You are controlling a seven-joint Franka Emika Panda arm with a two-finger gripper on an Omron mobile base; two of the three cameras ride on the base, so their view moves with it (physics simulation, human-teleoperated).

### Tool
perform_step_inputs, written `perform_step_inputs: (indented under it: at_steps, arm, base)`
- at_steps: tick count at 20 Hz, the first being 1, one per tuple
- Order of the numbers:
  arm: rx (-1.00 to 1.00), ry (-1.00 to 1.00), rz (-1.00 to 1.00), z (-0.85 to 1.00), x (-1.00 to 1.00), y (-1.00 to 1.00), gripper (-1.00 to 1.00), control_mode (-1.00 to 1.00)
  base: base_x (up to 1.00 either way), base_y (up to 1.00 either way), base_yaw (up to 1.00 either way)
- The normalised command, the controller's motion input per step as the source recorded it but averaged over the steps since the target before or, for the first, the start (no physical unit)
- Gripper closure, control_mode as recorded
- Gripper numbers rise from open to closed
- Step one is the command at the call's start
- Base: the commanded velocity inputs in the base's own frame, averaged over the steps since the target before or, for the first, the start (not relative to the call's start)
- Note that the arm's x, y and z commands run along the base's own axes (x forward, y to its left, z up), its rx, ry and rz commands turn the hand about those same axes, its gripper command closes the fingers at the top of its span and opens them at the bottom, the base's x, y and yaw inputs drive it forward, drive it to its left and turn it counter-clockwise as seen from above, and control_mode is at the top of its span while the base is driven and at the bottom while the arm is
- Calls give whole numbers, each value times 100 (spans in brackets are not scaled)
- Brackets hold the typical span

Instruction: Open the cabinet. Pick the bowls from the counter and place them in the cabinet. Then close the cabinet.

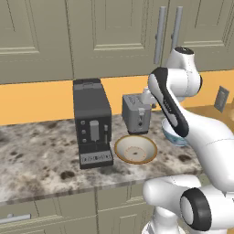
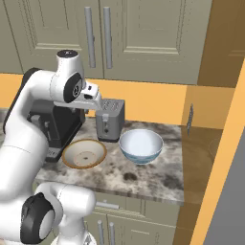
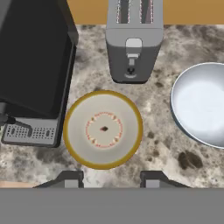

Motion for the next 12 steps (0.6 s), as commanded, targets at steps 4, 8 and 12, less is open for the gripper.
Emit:
perform_step_inputs:
  at_steps: [4, 8, 12]
  arm:
    - [0, -6, 0, 1, -15, -4, -100, -100]
    - [-6, -37, 0, 8, -32, -10, -100, -100]
    - [-7, -41, -3, 32, -14, -22, -100, -100]
  base:
    - [0, 0, 0]
    - [0, 0, 0]
    - [0, 0, 0]
